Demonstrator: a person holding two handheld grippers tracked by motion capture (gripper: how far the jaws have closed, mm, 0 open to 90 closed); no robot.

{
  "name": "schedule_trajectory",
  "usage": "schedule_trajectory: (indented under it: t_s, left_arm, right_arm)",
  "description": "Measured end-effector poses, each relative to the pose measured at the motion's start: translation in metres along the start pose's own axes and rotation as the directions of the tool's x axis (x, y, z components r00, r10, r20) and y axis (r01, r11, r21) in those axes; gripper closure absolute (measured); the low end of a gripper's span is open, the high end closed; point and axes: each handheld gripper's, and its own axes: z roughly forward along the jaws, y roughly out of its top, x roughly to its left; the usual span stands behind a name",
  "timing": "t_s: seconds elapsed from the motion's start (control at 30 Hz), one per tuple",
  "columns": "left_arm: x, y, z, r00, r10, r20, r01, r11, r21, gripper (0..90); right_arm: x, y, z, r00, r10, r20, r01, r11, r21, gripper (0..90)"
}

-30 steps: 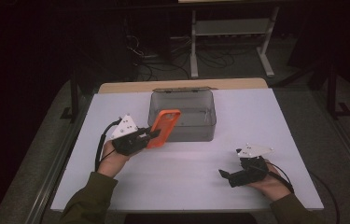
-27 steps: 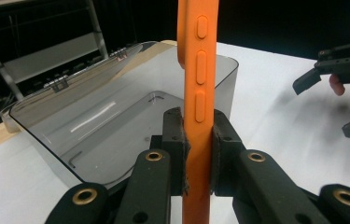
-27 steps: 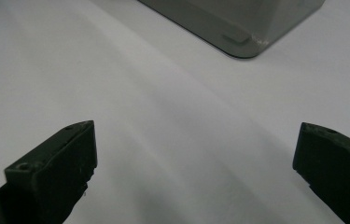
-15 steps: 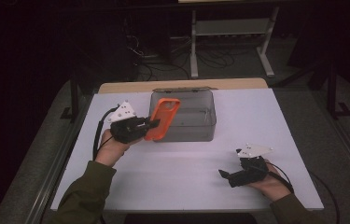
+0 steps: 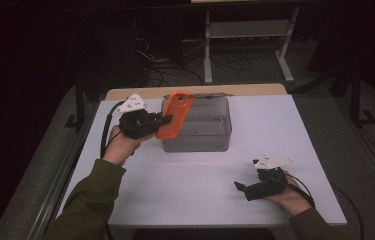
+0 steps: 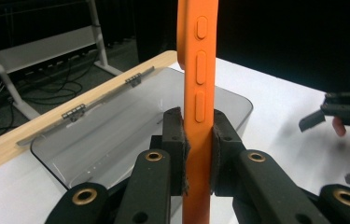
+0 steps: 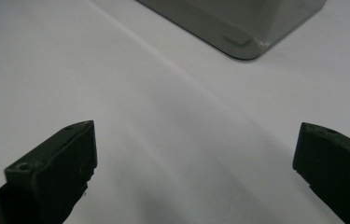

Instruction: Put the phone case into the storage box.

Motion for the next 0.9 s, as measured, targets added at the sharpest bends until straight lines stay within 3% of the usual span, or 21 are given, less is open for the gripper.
schedule_trajectory:
  t_s: [0.37,0.9]
  left_arm:
    - [0.013,0.019,0.01,0.9994,-0.022,-0.026,0.023,0.9997,0.013,79.3]
    - [0.023,0.022,0.023,0.996,-0.071,-0.054,0.075,0.9946,0.072,79.3]
  right_arm:
    - [0.0,0.0,0.0,1.0,0.003,-0.001,-0.003,1.0,-0.002,0.0]
    - [0.0,0.0,0.0,1.0,0.007,-0.001,-0.007,1.0,-0.004,0.0]
